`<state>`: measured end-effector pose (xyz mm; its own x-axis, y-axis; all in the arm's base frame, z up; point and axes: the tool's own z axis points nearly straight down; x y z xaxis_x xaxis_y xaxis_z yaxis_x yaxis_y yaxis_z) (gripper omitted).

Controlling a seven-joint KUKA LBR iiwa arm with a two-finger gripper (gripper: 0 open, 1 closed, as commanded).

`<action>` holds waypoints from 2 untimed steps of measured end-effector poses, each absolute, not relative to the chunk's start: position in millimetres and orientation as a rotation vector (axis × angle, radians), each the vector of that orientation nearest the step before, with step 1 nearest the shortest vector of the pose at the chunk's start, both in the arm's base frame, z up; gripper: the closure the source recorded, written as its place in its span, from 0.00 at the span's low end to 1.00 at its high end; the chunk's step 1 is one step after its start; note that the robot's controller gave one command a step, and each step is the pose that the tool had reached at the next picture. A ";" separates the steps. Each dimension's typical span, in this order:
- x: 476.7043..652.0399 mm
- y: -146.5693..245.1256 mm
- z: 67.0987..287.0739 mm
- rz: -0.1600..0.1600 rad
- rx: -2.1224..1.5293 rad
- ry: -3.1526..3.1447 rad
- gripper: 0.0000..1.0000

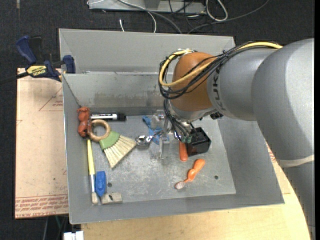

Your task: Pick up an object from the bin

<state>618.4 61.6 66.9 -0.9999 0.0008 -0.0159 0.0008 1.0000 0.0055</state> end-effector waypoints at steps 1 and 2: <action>633.7 65.9 72.0 0.010 0.076 3.122 1.00; 633.7 65.9 72.0 0.010 0.076 3.122 1.00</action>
Offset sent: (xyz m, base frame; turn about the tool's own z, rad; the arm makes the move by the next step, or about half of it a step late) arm 0.0000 0.0000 0.0000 0.0000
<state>633.7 65.9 72.0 -0.9986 0.0488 -0.0189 0.0487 0.9988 0.0068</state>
